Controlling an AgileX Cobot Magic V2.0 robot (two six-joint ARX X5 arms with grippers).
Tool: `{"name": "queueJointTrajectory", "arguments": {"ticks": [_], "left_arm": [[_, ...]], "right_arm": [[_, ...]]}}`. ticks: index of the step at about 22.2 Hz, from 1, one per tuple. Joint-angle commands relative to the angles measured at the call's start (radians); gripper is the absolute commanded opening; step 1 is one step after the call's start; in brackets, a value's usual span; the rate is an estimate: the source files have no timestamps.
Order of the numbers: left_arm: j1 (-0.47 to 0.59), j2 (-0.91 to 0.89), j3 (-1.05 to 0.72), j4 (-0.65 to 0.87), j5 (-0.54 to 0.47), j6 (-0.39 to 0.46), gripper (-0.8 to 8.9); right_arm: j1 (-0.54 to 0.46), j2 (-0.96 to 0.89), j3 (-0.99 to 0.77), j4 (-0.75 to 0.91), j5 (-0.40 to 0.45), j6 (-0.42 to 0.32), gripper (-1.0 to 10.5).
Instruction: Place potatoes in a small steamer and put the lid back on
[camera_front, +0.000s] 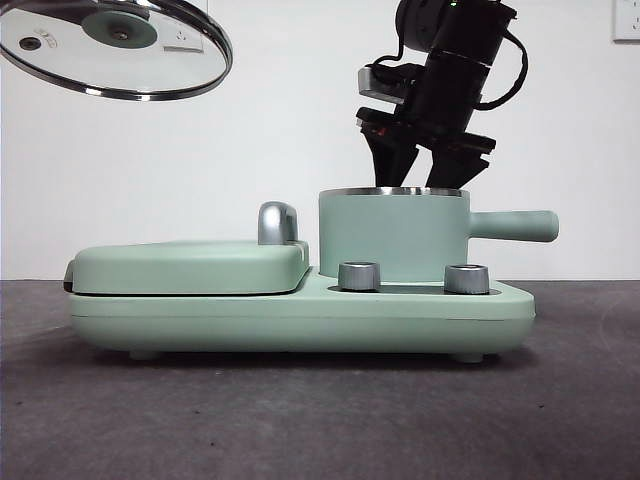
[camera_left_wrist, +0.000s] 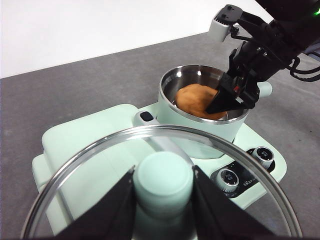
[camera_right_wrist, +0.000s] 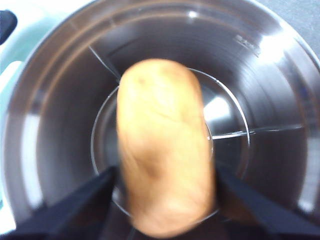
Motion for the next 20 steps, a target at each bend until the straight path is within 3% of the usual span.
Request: {"name": "queueJointTrajectory", "arguments": {"ticks": [1, 9, 15, 20], "left_arm": [[-0.003, -0.005, 0.014, 0.027, 0.000, -0.001, 0.09], [-0.003, -0.005, 0.014, 0.027, 0.000, -0.005, 0.09], [-0.005, -0.004, 0.014, 0.029, 0.004, -0.014, 0.09], [-0.017, 0.002, 0.014, 0.072, 0.008, -0.024, 0.09]], "right_arm": [[0.004, 0.020, 0.032, 0.009, 0.000, -0.015, 3.5], [0.005, -0.213, -0.019, 0.018, 0.015, -0.022, 3.5], [0.013, -0.622, -0.489, 0.328, 0.009, 0.044, 2.8], [0.018, -0.853, -0.730, 0.351, 0.010, 0.049, 2.6]]}}
